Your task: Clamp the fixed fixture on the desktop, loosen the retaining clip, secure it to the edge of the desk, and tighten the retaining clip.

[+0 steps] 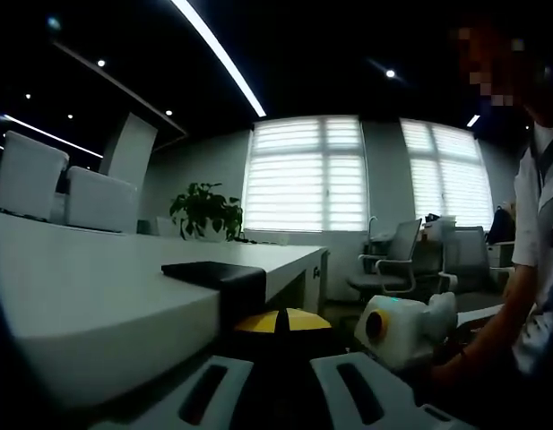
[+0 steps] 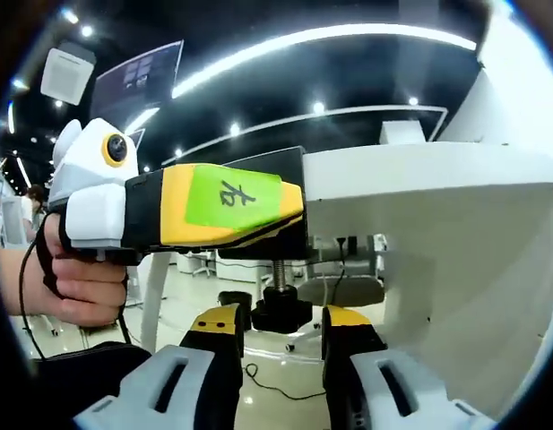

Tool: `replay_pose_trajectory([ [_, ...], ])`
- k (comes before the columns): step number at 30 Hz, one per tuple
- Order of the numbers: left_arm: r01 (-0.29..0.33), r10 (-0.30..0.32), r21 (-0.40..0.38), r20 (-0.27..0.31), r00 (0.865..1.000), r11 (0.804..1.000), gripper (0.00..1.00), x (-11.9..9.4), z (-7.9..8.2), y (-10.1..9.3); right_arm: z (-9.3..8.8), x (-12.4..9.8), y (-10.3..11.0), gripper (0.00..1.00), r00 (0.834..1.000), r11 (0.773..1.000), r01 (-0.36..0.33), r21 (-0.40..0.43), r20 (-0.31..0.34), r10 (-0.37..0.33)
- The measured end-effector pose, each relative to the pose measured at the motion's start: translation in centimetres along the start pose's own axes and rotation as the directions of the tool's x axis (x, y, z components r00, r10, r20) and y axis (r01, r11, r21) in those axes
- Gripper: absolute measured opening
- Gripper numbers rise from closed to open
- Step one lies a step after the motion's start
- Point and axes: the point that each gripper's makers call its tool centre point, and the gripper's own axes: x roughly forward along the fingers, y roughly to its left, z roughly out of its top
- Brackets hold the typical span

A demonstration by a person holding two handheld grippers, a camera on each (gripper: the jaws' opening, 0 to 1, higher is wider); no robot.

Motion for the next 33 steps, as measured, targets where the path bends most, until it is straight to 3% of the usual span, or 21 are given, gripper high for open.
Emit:
replay_pose_trajectory([
  [4,0.0,0.0,-0.004,0.003,1.0,1.0,0.01,-0.1,0.1,0.2,0.0,0.5,0.0,0.24,1.0,0.999,0.012,-0.053,-0.019,-0.013],
  [9,0.0,0.0,-0.004,0.004,1.0,1.0,0.01,0.0,0.1,0.3,0.1,0.6,-0.1,0.24,0.999,0.998,-0.03,-0.048,-0.015,0.03],
  [13,0.002,-0.002,-0.008,0.007,1.0,1.0,0.01,0.0,0.1,0.3,0.1,0.6,0.1,0.24,0.991,0.991,-0.133,-0.009,-0.013,0.133],
  [23,0.002,-0.002,-0.007,0.008,1.0,1.0,0.01,0.0,0.1,0.3,-0.1,0.6,0.7,0.24,0.948,0.946,-0.317,-0.066,-0.048,0.314],
  [28,0.002,-0.002,-0.007,0.008,1.0,1.0,0.01,0.0,0.0,0.3,-0.2,0.4,1.0,0.24,0.941,0.94,-0.336,-0.06,-0.051,0.333],
  [33,0.007,-0.007,-0.005,0.005,1.0,1.0,0.01,0.1,0.0,0.2,-0.6,-0.2,0.4,0.24,0.967,0.966,-0.254,-0.043,-0.048,0.252],
])
